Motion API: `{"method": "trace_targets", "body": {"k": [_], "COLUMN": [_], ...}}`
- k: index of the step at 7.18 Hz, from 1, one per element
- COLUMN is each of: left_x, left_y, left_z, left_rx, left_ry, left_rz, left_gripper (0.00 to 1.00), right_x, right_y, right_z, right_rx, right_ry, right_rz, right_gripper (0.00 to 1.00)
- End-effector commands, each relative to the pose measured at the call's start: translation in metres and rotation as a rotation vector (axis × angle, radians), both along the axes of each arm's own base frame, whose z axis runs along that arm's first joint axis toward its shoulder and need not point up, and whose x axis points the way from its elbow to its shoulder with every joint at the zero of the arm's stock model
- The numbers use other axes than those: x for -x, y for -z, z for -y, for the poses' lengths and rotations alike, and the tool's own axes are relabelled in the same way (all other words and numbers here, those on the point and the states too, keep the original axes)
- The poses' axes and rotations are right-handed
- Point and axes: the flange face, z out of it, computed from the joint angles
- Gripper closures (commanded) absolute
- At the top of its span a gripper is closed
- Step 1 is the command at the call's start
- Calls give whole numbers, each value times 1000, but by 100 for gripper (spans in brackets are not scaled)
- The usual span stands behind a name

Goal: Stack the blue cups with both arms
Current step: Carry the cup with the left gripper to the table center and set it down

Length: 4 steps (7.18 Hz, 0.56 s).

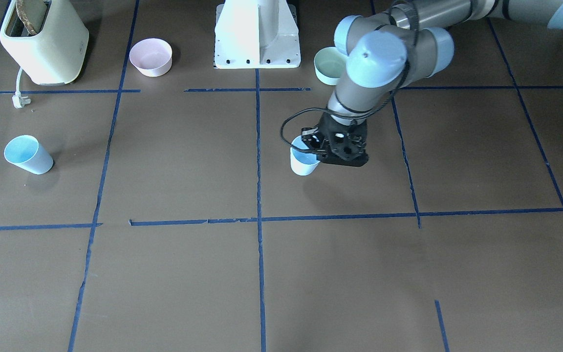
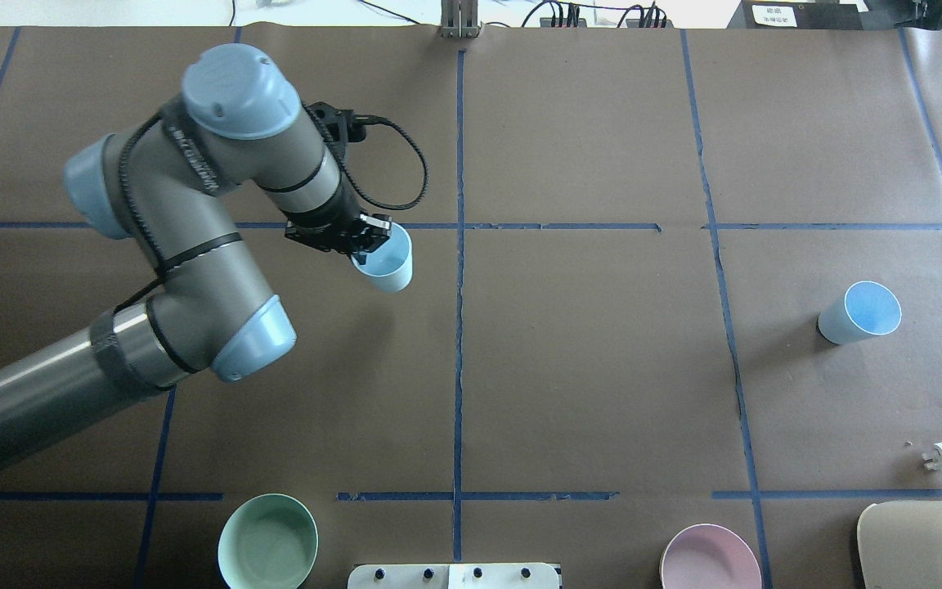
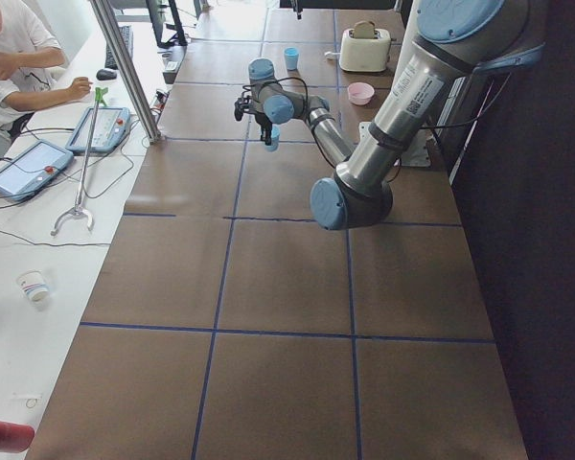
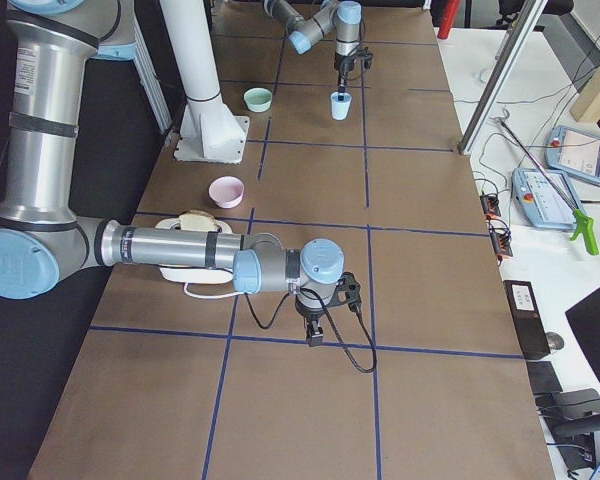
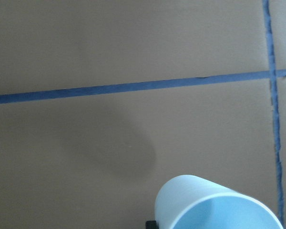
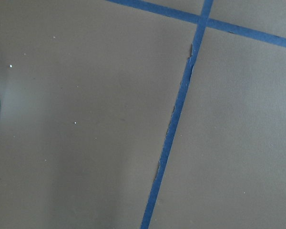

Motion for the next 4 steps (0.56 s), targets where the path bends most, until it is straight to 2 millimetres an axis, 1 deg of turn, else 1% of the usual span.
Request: {"method": "trace_targets", "body": {"k": [1, 2, 3, 4], "left_x": [-63, -68, -70, -71], "left_y": [35, 33, 28, 27], "left_z": [-17, -23, -26, -27], "left_rx": [0, 1, 0, 1], "left_ry": [29, 19, 11, 9], "left_rz": [28, 31, 35, 36], "left_gripper": [99, 94, 60, 24], "right_x": [0, 0, 0, 0], "right_y": [1, 1, 1, 0], "right_z": [0, 0, 0, 0], "right_rx": [-2, -2, -2, -1], "right_ry": [0, 0, 0, 0], "right_rz": [0, 0, 0, 0], "right_gripper": [0, 0, 0, 0]}}
